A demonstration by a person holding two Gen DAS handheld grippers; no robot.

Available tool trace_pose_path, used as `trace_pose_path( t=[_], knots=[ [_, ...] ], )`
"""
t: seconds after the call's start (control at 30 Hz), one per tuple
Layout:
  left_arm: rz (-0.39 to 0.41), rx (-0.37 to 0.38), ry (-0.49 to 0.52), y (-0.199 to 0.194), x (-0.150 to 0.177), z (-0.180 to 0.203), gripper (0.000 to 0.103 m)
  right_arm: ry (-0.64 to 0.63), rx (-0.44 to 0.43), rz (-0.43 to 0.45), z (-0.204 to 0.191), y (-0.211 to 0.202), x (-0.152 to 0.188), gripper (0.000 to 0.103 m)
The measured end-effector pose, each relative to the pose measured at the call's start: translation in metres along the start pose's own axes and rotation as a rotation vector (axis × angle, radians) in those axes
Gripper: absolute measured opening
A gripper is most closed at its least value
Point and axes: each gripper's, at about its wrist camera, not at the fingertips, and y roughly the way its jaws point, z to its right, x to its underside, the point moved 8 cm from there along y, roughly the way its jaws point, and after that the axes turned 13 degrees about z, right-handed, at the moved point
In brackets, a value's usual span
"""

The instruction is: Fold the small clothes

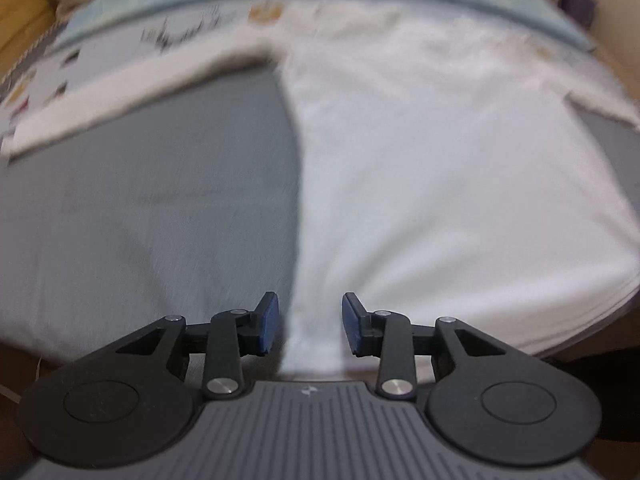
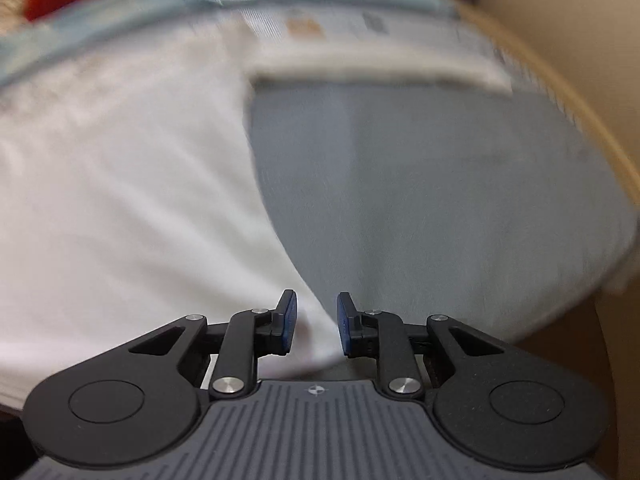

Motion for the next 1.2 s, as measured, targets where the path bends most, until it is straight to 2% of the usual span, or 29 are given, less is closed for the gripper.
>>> trace_pose_path(
  t=[0.1, 0.17, 0.23, 0.27, 0.3, 0.33, 0.4, 0.5, 0.57, 0.63, 0.7, 0.83, 0.97, 1.07, 1.2],
  knots=[
    [0.045, 0.062, 0.044, -0.001, -0.004, 0.021, 0.042, -0.024, -0.123, 0.121, -0.024, -0.019, -0.017, 0.029],
    [0.034, 0.085, 0.086, 0.001, 0.003, 0.034, 0.042, -0.046, -0.195, 0.112, -0.039, -0.020, -0.016, 0.031],
    [-0.016, 0.083, 0.134, 0.007, 0.017, 0.044, 0.045, -0.077, -0.217, 0.039, -0.050, -0.011, -0.004, 0.032],
    [-0.065, 0.066, 0.165, 0.012, 0.027, 0.047, 0.046, -0.101, -0.209, -0.031, -0.052, -0.003, 0.008, 0.032],
    [-0.125, 0.041, 0.196, 0.018, 0.039, 0.045, 0.052, -0.127, -0.187, -0.099, -0.052, 0.004, 0.021, 0.032],
    [-0.125, 0.032, 0.202, 0.018, 0.043, 0.043, 0.057, -0.163, -0.141, -0.170, -0.049, 0.012, 0.035, 0.032],
    [-0.125, 0.032, 0.183, 0.014, 0.039, 0.042, 0.057, -0.176, -0.105, -0.166, -0.046, 0.012, 0.038, 0.036],
    [-0.062, 0.060, 0.112, 0.007, 0.024, 0.041, 0.057, -0.146, -0.131, -0.099, -0.049, 0.004, 0.027, 0.036],
    [-0.084, 0.052, 0.100, 0.012, 0.026, 0.040, 0.057, -0.133, -0.121, -0.059, -0.046, 0.000, 0.021, 0.037],
    [-0.147, 0.026, 0.127, 0.013, 0.039, 0.039, 0.058, -0.135, -0.070, -0.105, -0.037, 0.008, 0.029, 0.037],
    [-0.135, 0.021, 0.143, 0.008, 0.033, 0.043, 0.058, -0.122, -0.038, -0.189, -0.028, 0.019, 0.041, 0.038],
    [-0.033, 0.045, 0.092, -0.005, 0.011, 0.043, 0.058, -0.106, -0.057, -0.091, -0.032, 0.006, 0.018, 0.038],
    [0.053, 0.019, 0.042, -0.011, -0.010, 0.039, 0.059, -0.050, -0.092, 0.112, -0.025, -0.021, -0.041, 0.038],
    [0.125, 0.007, 0.030, -0.020, -0.024, 0.041, 0.061, -0.009, -0.114, 0.262, -0.012, -0.046, -0.087, 0.044],
    [0.231, -0.023, 0.051, -0.031, -0.043, 0.047, 0.062, 0.008, -0.100, 0.411, 0.009, -0.069, -0.118, 0.048]
  ],
)
